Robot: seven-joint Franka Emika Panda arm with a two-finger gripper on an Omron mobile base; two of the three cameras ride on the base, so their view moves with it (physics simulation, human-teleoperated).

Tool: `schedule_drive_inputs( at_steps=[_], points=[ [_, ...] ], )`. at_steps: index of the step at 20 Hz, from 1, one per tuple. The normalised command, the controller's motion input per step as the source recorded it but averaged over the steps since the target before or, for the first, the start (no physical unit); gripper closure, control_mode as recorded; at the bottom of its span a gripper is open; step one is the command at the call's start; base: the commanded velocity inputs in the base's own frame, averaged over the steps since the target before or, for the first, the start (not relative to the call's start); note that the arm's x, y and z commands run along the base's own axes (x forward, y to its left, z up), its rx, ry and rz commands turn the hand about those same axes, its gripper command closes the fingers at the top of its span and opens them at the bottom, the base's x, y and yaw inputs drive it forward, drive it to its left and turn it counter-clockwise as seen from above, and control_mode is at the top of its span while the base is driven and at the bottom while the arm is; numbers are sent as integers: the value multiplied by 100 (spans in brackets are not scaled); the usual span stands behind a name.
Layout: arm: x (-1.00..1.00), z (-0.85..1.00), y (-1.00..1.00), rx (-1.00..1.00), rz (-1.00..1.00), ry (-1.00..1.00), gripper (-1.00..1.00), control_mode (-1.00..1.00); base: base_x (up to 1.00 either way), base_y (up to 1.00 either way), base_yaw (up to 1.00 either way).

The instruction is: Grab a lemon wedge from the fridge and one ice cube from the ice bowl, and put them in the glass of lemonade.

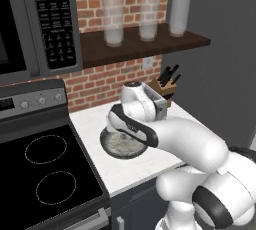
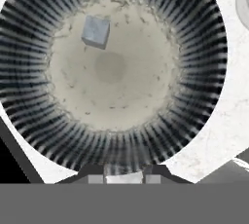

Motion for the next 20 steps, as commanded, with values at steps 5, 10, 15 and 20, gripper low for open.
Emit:
schedule_drive_inputs(
  at_steps=[5,10,15,20],
  points=[
    [-2,49,-8,5,1,-10,100,-100,0,0,0],
    [-12,19,-7,9,1,-9,100,-100,0,0,0],
    [-6,3,-8,4,1,-6,100,-100,0,0,0],
    [0,2,-13,3,1,-2,100,-100,0,0,0]
  ],
)
